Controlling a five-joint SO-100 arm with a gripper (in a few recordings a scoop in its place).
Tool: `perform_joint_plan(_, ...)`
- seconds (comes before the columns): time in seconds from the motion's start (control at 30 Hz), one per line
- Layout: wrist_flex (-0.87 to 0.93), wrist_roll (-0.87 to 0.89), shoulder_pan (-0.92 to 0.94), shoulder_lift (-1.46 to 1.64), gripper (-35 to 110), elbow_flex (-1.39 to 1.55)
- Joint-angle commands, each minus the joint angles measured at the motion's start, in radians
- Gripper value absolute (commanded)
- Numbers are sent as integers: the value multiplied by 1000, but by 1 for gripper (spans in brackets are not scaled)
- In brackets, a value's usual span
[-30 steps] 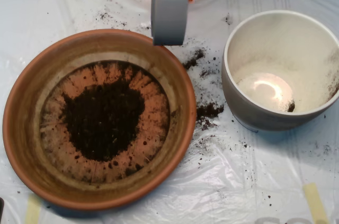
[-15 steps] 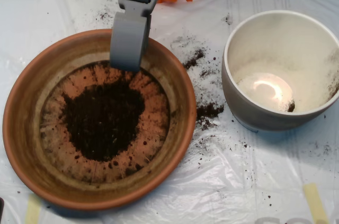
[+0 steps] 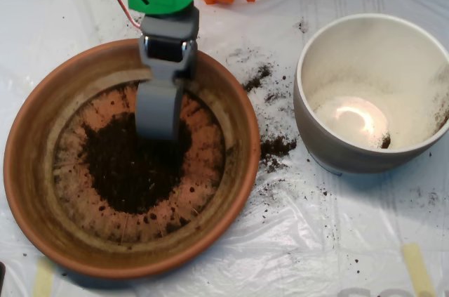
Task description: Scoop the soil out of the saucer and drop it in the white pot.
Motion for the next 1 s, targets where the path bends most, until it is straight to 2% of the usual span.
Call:
perform_joint_plan(0.0,35,-11,20,-69,42,-161)
perform_joint_plan(0.53,34,-18,38,-414,43,-402)
perform_joint_plan(0.97,35,-38,-25,-486,41,-451)
